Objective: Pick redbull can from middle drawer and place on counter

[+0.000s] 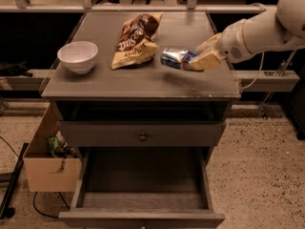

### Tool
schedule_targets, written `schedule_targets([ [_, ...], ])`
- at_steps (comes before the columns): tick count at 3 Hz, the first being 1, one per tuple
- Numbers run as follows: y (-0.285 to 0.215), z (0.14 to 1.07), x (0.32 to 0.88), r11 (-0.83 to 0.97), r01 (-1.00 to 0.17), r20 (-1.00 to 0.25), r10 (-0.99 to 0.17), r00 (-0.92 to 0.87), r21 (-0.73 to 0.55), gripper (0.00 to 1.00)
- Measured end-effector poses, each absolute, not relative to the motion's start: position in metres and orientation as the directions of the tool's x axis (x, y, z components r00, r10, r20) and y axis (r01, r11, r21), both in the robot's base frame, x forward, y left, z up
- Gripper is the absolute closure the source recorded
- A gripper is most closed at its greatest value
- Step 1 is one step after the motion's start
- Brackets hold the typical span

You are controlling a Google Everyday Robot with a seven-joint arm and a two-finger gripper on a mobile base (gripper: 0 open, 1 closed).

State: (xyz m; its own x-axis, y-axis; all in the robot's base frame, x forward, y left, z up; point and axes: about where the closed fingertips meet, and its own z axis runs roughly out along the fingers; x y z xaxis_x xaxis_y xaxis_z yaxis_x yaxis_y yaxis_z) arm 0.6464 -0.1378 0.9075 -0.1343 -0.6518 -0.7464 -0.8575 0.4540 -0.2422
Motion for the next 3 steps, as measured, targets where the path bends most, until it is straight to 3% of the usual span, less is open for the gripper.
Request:
schedule_targets([
  [3, -0.134, 0.861, 0.661, 0.460, -0.871, -0.765, -0.620, -0.174, -0.174, 1.00],
])
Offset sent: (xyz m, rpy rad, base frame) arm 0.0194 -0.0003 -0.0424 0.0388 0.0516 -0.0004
